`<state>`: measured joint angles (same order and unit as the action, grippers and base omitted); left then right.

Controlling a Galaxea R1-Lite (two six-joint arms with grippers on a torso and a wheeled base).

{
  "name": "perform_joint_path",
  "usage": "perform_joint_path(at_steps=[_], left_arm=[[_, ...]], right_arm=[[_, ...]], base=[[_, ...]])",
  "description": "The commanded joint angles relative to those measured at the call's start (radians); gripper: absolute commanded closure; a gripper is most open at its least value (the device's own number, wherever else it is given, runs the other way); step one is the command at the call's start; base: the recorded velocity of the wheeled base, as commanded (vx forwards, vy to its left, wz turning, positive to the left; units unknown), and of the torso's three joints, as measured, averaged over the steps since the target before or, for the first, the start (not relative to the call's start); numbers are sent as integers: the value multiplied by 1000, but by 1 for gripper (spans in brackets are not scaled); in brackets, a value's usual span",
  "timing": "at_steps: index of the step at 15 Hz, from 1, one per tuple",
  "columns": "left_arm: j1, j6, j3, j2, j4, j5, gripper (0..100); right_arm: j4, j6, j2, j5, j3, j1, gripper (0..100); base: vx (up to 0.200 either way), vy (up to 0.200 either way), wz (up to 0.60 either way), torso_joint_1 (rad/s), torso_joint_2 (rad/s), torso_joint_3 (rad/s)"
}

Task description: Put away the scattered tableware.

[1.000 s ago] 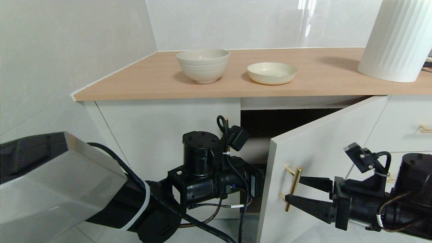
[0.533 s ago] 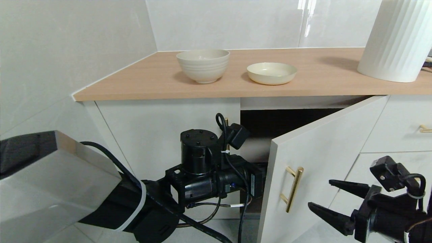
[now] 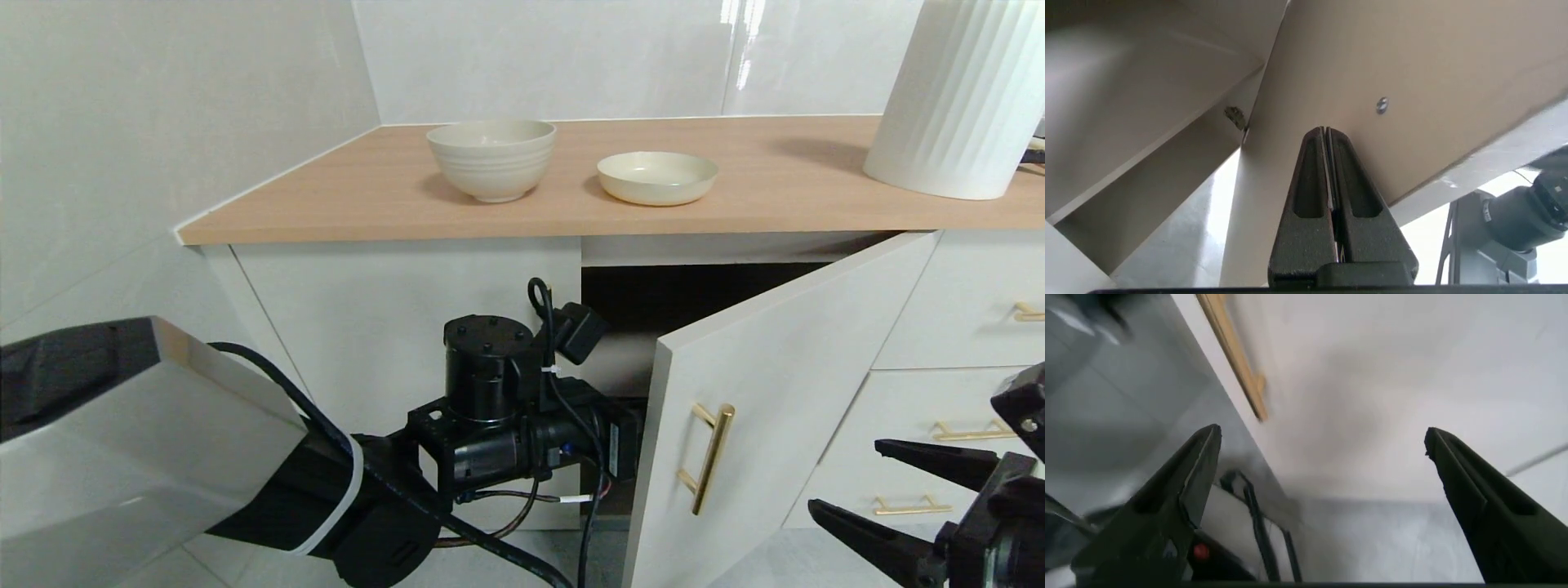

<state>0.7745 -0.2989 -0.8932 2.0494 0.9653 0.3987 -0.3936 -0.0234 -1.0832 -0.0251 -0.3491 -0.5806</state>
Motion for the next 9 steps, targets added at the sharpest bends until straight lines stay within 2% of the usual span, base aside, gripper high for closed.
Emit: perform_joint_path(at_steps=[1,2,4,6,7,9], left_arm=[[0,-3,0,8,0,-3,100],[0,-17,-12,23,0,-3,100],[5,-22,-79,60,-23,-14,100],[37,-22,-115,55,-99,-34,100],[54,-22,-124,55,-100,-40,100],[74,-22,-144,61,-105,-49,100]], right_arm=[[10,-1,57,1,-14,-2,0],[27,-1,58,2,-13,-2,0],[62,-1,72,2,-13,-2,0],[87,0,124,8,-22,-2,0],[102,0,141,8,-36,-2,0],[133,0,155,8,-51,-4,0]], base=[[0,0,0,0,0,0],[-200,0,0,-2,7,7],[-200,0,0,7,0,0],[-200,0,0,0,5,2],[-200,0,0,2,-2,-2],[0,0,0,0,0,0]])
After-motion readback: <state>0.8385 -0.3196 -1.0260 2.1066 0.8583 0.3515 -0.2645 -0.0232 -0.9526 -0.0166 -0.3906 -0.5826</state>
